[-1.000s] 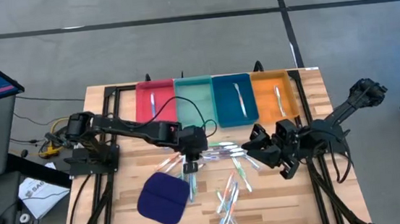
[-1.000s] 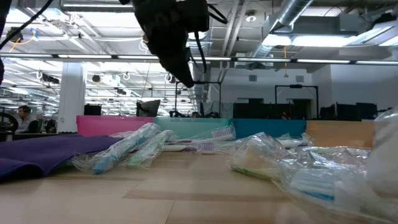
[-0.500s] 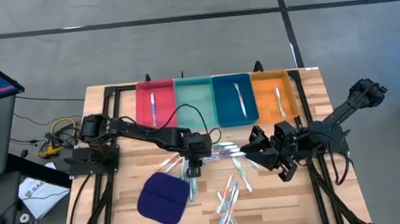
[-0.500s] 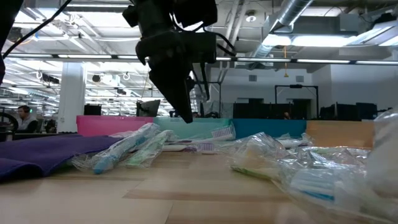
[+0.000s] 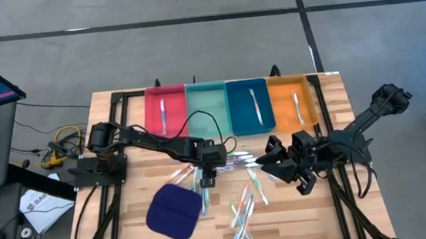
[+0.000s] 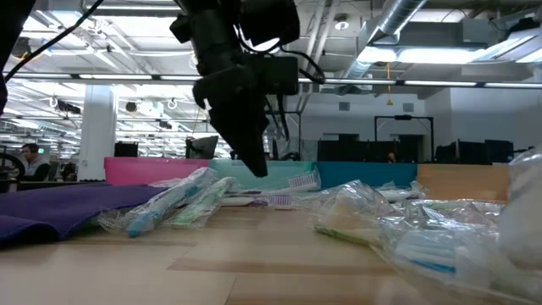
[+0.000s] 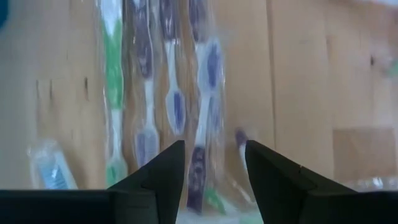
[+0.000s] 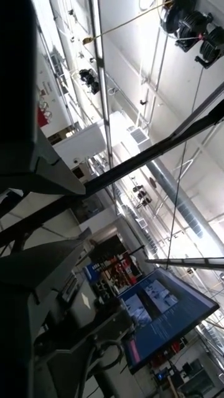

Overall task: Pick & Place Toothbrushes
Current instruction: Put the purple toothbrush into the green bin

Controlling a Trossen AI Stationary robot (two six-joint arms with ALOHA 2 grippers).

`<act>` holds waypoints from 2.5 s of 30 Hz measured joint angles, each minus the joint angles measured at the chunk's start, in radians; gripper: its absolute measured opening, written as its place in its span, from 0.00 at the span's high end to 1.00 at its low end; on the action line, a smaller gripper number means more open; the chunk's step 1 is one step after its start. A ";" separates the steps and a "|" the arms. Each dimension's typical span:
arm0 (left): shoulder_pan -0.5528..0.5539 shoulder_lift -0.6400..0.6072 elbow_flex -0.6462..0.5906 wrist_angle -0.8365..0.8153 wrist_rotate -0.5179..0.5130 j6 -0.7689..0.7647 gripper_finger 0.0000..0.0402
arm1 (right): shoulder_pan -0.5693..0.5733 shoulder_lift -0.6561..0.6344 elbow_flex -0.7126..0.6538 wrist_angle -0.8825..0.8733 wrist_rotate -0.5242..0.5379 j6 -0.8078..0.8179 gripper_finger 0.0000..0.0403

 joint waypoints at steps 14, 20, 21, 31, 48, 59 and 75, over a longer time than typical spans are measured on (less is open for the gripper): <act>0.006 0.036 0.000 -0.006 -0.025 0.008 0.60 | 0.000 0.004 0.000 -0.012 0.000 0.000 0.69; 0.006 0.040 -0.010 -0.002 -0.027 0.011 0.61 | 0.000 0.004 0.000 -0.012 0.000 0.000 0.69; 0.006 0.040 -0.017 -0.001 -0.027 0.003 0.61 | 0.000 0.004 0.000 -0.013 0.000 0.000 0.69; 0.006 0.037 -0.076 0.007 -0.025 -0.041 0.62 | -0.001 0.004 0.000 -0.012 0.000 0.000 0.69; 0.042 0.035 -0.077 0.027 -0.027 -0.071 0.79 | -0.003 0.004 0.000 -0.013 0.000 0.000 0.69; 0.056 0.035 -0.077 0.030 0.029 -0.146 0.90 | -0.003 0.004 0.000 -0.012 0.000 0.000 0.69; 0.093 -0.116 -0.077 0.078 0.054 -0.241 0.90 | -0.003 0.004 0.000 -0.013 0.001 0.000 0.69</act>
